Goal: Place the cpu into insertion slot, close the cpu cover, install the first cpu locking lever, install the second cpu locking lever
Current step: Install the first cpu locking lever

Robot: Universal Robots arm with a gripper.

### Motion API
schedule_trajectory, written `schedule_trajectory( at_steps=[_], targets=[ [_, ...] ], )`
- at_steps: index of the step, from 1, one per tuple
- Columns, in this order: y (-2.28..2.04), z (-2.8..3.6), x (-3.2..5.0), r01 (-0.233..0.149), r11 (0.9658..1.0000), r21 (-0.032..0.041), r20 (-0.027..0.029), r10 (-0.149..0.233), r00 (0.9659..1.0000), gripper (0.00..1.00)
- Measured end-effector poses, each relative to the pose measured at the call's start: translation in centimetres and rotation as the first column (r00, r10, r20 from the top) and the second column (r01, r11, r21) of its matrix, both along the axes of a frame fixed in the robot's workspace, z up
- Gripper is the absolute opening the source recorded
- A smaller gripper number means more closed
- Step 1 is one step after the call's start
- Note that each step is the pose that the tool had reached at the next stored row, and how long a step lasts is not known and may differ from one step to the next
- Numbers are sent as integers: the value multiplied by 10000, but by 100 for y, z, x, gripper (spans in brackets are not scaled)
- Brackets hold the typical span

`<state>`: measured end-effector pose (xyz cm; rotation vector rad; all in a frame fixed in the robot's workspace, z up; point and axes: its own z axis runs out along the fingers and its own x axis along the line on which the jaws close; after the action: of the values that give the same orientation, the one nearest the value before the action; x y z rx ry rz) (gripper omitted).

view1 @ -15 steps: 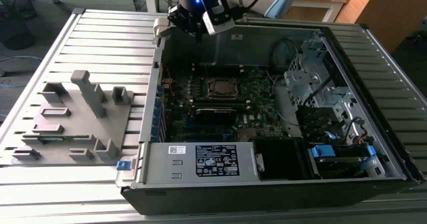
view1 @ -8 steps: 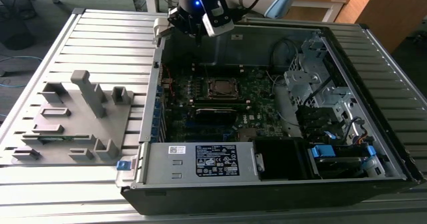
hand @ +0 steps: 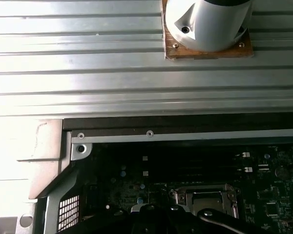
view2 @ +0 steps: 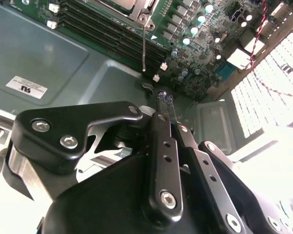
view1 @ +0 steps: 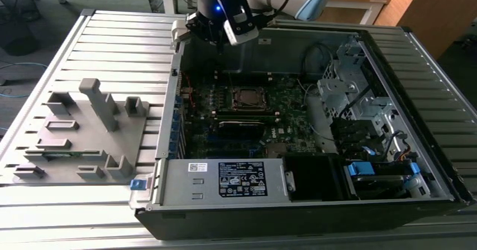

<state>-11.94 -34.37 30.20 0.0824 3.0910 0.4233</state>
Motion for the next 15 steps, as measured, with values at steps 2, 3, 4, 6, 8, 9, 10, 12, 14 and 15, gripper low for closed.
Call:
schedule_trajectory(
  at_steps=[2, 3, 4, 6, 8, 9, 10, 12, 14, 15],
  targets=[
    [0, -5, 0, 0, 10000, -4, -1, 0, 10000, 11],
    [0, -5, 0, 0, 10000, -4, -2, 0, 10000, 11],
    [0, -6, 0, 0, 10000, -5, -2, 0, 10000, 11],
    [-3, -28, -2, 2, 10000, -3, 0, -2, 10000, 11],
    [-6, -58, -2, 0, 10000, -3, 0, 0, 10000, 11],
    [-7, -68, -2, 1, 10000, -3, -1, -1, 10000, 11],
    [-7, -69, -2, 0, 10000, -4, -1, 0, 10000, 11],
    [-7, -69, -2, 0, 10000, -5, -2, 0, 10000, 11],
    [-7, -75, -2, 0, 10000, -2, 0, 0, 10000, 11],
    [-9, -86, -3, 0, 10000, -5, 1, 0, 10000, 11]
  ],
)
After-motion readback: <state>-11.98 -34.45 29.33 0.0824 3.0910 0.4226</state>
